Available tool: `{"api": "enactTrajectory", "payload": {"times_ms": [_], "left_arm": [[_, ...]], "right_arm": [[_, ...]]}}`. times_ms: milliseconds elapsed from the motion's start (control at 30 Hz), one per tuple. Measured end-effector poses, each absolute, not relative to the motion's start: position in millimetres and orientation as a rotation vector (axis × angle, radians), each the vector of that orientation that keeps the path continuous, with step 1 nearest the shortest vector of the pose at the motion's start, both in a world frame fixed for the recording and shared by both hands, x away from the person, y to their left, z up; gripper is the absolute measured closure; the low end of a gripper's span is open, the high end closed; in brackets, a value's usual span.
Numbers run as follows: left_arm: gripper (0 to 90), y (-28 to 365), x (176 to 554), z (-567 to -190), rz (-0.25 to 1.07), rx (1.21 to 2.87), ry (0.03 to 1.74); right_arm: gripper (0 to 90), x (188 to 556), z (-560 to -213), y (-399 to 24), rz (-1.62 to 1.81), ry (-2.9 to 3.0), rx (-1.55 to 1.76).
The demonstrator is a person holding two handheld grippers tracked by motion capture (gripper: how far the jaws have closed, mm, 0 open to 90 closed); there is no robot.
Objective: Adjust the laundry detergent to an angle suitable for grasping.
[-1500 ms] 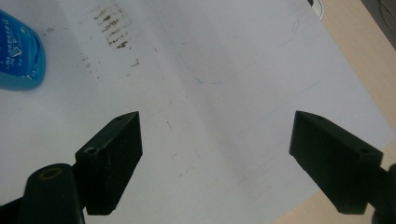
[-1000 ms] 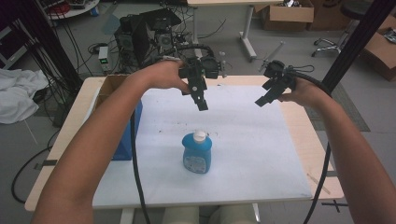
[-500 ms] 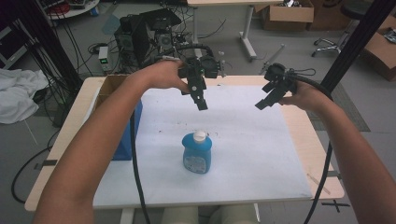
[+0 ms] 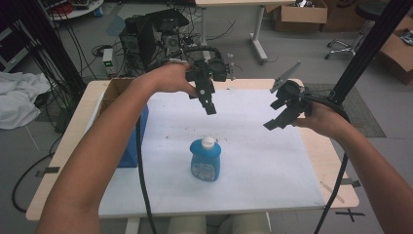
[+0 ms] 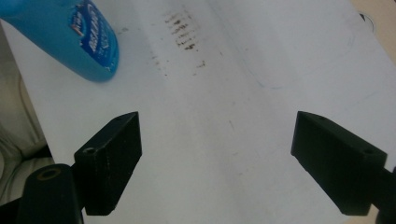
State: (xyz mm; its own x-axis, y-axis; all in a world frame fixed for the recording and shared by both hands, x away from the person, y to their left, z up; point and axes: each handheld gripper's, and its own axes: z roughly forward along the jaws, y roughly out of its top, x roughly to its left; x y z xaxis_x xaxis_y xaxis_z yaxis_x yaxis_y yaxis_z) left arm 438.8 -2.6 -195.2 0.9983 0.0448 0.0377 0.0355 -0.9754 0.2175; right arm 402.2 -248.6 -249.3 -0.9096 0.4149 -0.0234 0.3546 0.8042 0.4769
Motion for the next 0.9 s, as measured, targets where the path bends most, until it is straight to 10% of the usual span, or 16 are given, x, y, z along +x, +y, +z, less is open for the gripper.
{"api": "enactTrajectory", "payload": {"times_ms": [900], "left_arm": [[19.9,2,441,-200,0.059,2.913,0.073]], "right_arm": [[16.1,332,-283,-208,1.009,2.842,0.528]]}}
